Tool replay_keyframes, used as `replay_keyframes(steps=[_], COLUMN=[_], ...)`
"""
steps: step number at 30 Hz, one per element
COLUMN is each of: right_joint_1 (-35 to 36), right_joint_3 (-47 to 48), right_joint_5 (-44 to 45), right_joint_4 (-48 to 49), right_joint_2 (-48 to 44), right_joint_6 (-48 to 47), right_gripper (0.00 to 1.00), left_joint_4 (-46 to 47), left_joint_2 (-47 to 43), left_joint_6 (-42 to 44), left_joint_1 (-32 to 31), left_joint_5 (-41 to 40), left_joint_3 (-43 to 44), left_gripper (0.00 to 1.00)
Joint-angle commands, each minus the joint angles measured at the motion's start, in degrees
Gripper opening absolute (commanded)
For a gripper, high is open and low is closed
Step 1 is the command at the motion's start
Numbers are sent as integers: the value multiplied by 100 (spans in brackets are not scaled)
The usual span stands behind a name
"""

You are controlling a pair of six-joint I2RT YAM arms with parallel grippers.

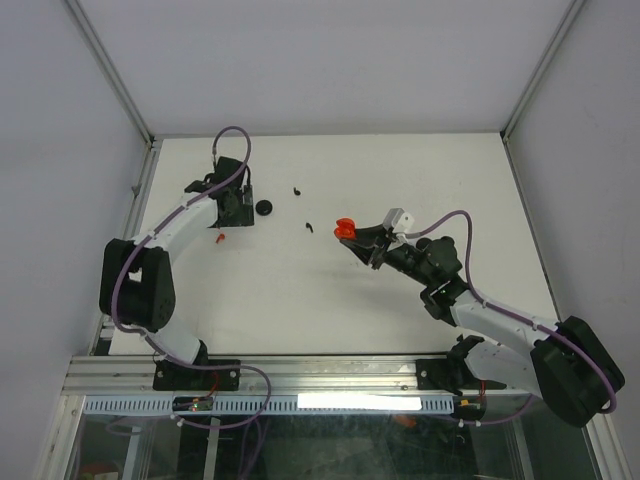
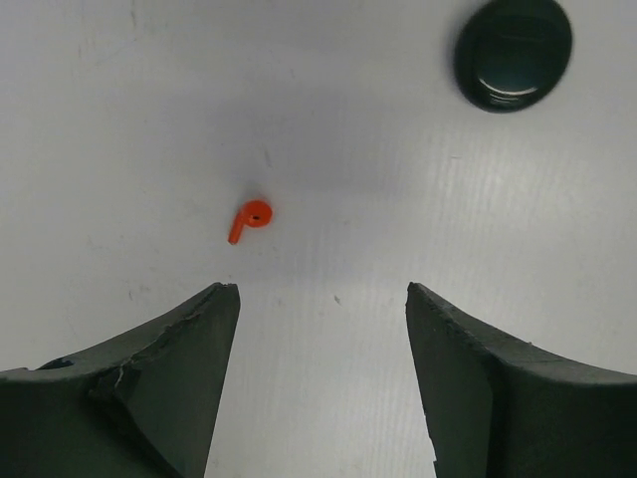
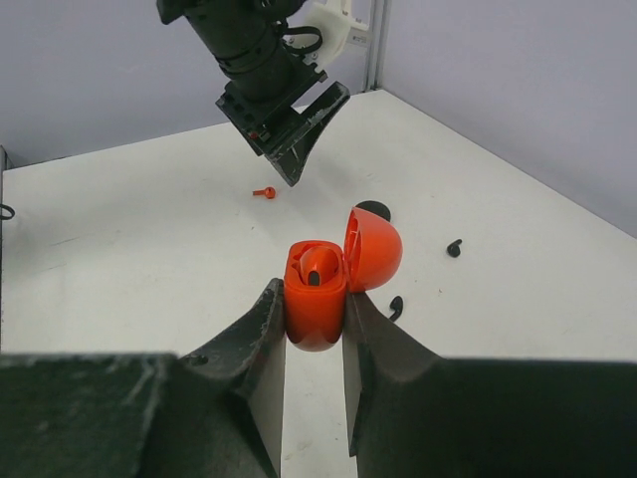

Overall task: Insert the wireless bluetooth earbuds into the charging case
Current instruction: Pick up the earbud from the center of the board.

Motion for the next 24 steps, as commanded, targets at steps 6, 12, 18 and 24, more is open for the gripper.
replay_keyframes(steps=[6,12,18,24], right_joint_1=[-25,-22,-28,-21], right_joint_3=[42,47,55,73], right_joint_5=[33,-147,-154,-175], right_joint_4=[332,365,353,327], right_joint_2=[33,60,51,58], right_joint_6=[-98,32,35,35], right_gripper=[0,0,0,0], left_joint_4=[-522,-712,-875,-920], left_joint_2=[1383,1894,2143,2209], left_joint_6=[519,606,656,726], left_joint_1=[796,927,965,1018], left_joint_5=[347,303,342,651], left_joint_3=[1015,1343,1444,1388], left_gripper=[56,49,42,40])
